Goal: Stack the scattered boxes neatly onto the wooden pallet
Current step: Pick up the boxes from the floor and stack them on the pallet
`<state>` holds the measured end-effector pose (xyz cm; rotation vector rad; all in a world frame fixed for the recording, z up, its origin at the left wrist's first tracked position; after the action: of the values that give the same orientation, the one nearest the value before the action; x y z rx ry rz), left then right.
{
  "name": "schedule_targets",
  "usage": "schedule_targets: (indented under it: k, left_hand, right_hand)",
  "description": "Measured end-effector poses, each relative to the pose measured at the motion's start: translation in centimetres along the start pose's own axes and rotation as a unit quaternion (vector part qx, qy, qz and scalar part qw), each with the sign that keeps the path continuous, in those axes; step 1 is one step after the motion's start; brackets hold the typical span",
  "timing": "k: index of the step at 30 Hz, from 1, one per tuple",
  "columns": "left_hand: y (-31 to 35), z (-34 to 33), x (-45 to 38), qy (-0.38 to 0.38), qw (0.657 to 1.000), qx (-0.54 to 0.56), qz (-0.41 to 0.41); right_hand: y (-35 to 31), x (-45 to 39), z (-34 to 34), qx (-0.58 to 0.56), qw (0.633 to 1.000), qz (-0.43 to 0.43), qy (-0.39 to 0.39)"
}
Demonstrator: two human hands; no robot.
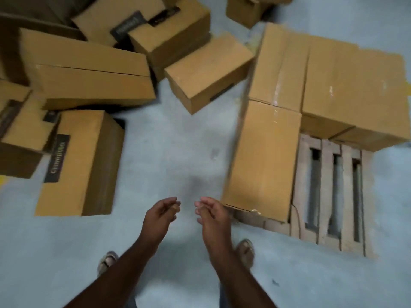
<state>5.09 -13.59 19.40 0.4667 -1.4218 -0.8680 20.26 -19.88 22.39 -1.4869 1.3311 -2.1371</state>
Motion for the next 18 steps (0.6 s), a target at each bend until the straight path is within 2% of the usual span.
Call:
schedule_targets:
  k: [5,10,14,18]
  left_hand:
    - [-2.4,20.1,-2.0,0.067,0.997,0.04,0.016]
    - [-5.5,38.9,-1.1,0.152,0.986,0.03,0.064]
    - [-7.3,47.2,-0.7,0.195,0.976,0.037,0.087]
    - [-8.8,50.5,-2.8,0.224,0.965,0.094,0.099]
  right_hand:
    - [1.5,4.2,-16.6,0.065,0.996,-0.014,-0.053]
    - [4.0,8.9,-30.9,0.086,0.987,-0.087,-0.101]
    - [5.7,10.9,-39.4,0.171,0.97,-0.099,-0.142]
    - [7.1,9.5,-46.2,0.194,0.955,-0.116,-0.194]
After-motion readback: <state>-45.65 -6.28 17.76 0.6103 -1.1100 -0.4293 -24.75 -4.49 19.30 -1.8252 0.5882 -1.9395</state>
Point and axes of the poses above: each hand's wrist, its own x-axis away from the middle knuckle, its own z-axis out of the back of the hand, y = z × x, the point moved 2 cm from there along -x, towards the middle knuckle
